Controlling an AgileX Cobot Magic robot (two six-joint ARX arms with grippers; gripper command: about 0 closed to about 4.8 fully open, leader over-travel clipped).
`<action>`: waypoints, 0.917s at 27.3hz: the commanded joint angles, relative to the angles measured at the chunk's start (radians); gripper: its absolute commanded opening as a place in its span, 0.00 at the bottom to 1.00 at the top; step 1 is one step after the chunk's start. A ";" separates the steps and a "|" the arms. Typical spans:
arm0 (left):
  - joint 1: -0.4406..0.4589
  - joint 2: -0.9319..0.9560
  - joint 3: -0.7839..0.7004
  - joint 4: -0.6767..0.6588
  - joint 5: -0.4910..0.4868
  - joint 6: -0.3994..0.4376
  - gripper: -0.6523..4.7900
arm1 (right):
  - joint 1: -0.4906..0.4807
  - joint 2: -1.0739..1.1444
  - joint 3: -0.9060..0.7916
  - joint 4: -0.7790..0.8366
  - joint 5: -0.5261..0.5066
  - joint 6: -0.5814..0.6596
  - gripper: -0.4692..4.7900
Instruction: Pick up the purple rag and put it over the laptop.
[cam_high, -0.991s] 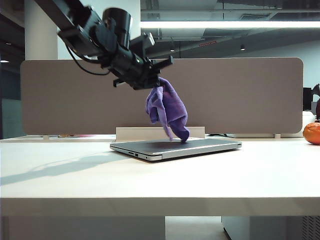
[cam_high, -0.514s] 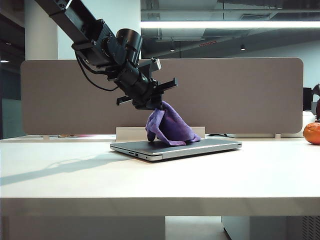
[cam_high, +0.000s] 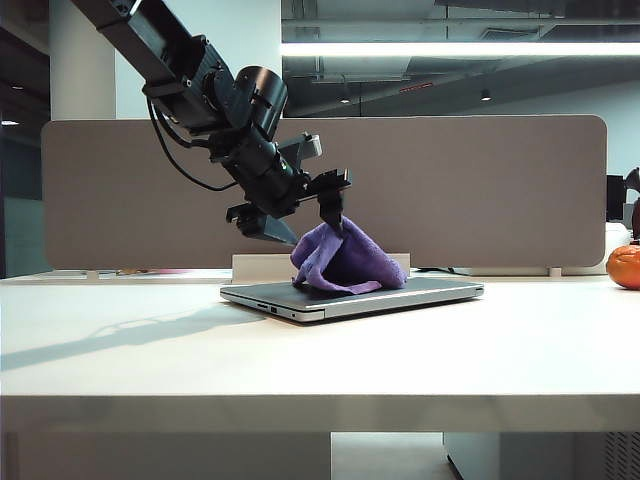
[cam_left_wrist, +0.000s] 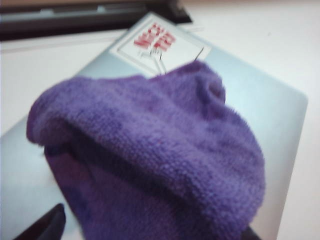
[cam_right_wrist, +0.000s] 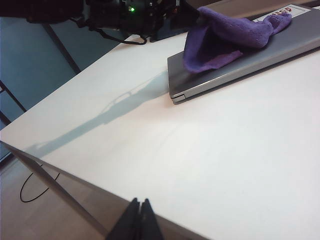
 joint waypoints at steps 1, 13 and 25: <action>0.002 -0.022 0.005 -0.047 0.003 0.005 0.82 | 0.001 -0.002 -0.003 0.010 0.001 0.003 0.13; 0.002 -0.063 0.005 -0.333 0.077 0.005 0.88 | 0.001 -0.002 -0.003 0.010 0.002 0.003 0.13; 0.002 -0.151 0.008 -0.407 0.142 0.005 0.88 | 0.001 -0.002 -0.003 0.010 0.002 0.003 0.13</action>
